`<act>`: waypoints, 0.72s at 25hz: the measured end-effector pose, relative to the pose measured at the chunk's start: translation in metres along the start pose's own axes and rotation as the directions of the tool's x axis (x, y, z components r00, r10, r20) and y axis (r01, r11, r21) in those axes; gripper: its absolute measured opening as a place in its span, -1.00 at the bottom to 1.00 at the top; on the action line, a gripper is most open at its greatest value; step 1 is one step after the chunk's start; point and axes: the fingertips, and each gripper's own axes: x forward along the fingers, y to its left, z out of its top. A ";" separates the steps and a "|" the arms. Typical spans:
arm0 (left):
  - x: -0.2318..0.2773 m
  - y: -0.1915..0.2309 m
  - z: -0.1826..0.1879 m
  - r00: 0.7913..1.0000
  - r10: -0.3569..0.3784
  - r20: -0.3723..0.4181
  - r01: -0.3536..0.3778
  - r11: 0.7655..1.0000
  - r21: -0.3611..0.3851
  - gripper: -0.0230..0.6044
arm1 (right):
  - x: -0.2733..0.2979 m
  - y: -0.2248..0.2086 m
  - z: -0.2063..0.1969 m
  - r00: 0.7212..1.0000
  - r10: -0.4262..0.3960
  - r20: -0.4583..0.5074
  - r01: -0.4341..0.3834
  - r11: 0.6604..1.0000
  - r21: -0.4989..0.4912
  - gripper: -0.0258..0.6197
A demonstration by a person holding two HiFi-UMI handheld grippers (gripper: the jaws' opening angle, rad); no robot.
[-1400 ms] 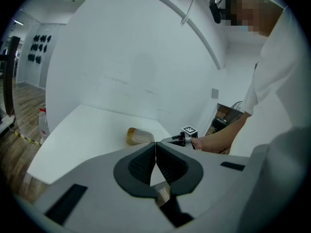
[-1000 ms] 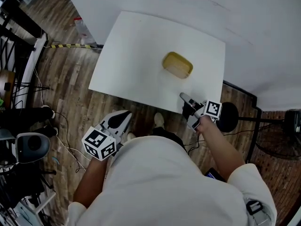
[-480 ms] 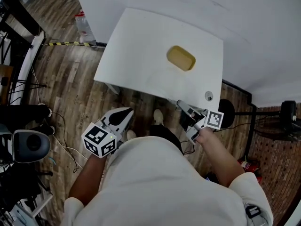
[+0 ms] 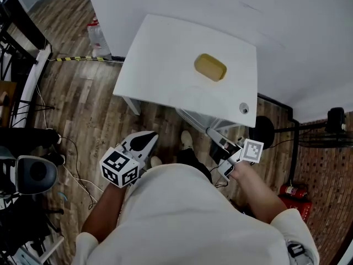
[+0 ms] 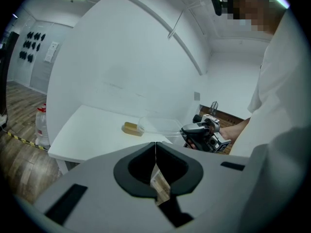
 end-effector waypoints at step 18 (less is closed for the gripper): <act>-0.026 -0.005 -0.010 1.000 0.024 0.015 -0.024 1.000 -0.012 -0.87 | 0.002 0.024 -0.020 0.999 0.027 -0.028 -0.028 0.999 -0.027 -0.80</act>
